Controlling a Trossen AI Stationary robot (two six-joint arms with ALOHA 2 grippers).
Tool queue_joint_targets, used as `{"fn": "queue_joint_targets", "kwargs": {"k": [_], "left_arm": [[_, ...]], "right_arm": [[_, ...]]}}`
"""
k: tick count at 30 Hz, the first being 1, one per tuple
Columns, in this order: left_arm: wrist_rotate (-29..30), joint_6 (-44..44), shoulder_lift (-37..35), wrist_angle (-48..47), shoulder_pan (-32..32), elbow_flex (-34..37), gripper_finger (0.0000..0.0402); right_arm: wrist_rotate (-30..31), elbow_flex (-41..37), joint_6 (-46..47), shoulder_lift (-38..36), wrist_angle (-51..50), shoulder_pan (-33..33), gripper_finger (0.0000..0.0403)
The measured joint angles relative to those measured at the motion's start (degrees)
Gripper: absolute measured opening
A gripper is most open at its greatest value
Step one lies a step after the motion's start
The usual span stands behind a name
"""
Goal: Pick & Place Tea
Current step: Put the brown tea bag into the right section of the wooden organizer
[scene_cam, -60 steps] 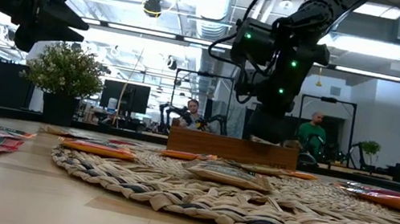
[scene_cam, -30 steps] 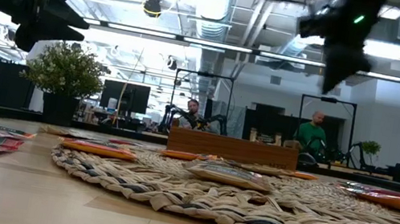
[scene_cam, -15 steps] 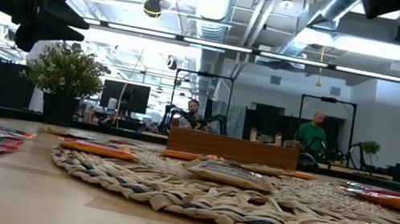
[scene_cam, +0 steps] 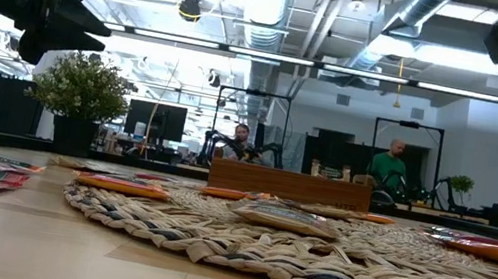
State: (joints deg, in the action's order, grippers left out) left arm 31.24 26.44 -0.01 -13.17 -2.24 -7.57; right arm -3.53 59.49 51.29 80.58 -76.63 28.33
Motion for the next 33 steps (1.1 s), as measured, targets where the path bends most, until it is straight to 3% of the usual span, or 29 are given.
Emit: {"fn": "queue_joint_targets", "kwargs": {"k": [7, 15, 18, 28, 33], "left_arm": [[0.0, 0.04, 0.0, 0.0, 0.0, 0.02, 0.0151], [0.0, 0.04, 0.0, 0.0, 0.0, 0.02, 0.0151], [0.0, 0.07, 0.0, -0.01, 0.01, 0.02, 0.0151], [-0.01, 0.11, 0.0, 0.0, 0.02, 0.01, 0.0151], [0.0, 0.09, 0.0, 0.0, 0.02, 0.0, 0.0151]], "right_arm": [[-6.79, -7.98, 4.87, -3.84, 7.18, 0.03, 0.0087], [-10.04, -14.55, 14.91, -4.83, 12.84, -1.38, 0.0087], [-9.8, -16.34, 19.25, -4.81, 12.92, -2.53, 0.0087], [-6.53, -16.62, 18.8, -4.33, 14.94, -4.21, 0.009], [-6.6, -17.81, 20.72, -4.35, 15.7, -4.21, 0.0123]]}}
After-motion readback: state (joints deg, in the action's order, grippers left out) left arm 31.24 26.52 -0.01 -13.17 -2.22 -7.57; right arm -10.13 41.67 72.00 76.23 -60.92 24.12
